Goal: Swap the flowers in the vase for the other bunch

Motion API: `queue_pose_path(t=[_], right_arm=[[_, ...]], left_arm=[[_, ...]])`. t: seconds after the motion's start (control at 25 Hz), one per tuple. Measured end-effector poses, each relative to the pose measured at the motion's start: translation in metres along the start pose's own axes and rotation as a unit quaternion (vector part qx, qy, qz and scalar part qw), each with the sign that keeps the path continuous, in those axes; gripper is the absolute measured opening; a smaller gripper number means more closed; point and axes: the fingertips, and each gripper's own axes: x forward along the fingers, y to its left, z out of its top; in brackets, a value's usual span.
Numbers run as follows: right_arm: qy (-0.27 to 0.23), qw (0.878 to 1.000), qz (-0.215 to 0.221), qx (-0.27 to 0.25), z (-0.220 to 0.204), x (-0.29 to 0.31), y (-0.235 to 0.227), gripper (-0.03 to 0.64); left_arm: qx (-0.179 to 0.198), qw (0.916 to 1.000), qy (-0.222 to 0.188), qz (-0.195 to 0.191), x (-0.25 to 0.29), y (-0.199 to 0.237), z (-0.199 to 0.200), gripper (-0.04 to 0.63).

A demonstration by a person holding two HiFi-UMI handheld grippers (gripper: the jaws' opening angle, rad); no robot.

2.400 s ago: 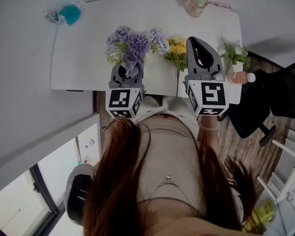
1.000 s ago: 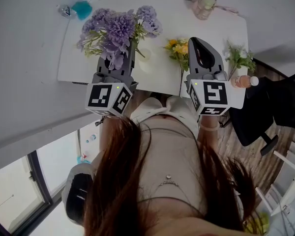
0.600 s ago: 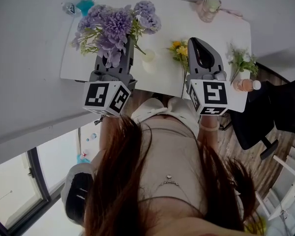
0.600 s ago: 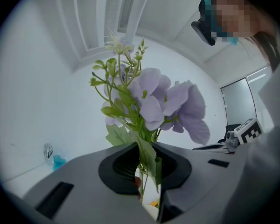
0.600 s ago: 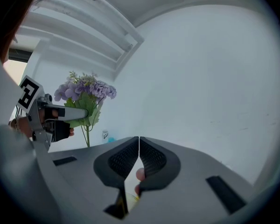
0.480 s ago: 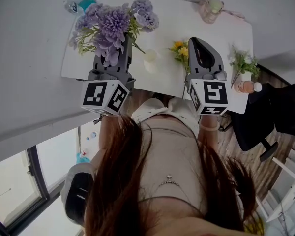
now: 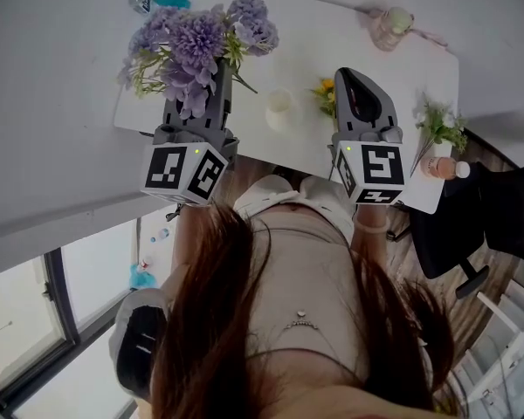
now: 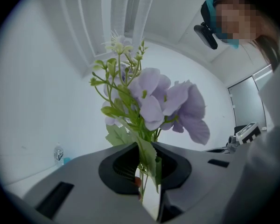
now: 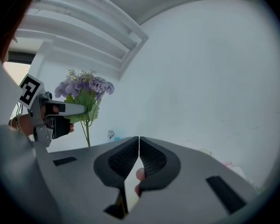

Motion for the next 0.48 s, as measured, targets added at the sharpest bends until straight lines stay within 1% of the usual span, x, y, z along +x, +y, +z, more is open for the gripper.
queue_pose_path(t=[0.2, 0.36, 0.48], right_arm=[[-0.004, 1.0, 0.009, 0.018, 0.002, 0.005, 0.001, 0.028], [0.003, 1.0, 0.007, 0.015, -0.001, 0.011, 0.0, 0.028], [0.009, 1.0, 0.005, 0.008, -0.001, 0.013, 0.001, 0.028]], left_arm=[[-0.009, 0.9996, 0.012, 0.023, -0.002, 0.02, -0.017, 0.049], [-0.007, 0.9988, 0.033, 0.036, -0.001, 0.035, -0.033, 0.049], [-0.008, 0.9979, 0.05, 0.04, -0.001, 0.044, -0.045, 0.049]])
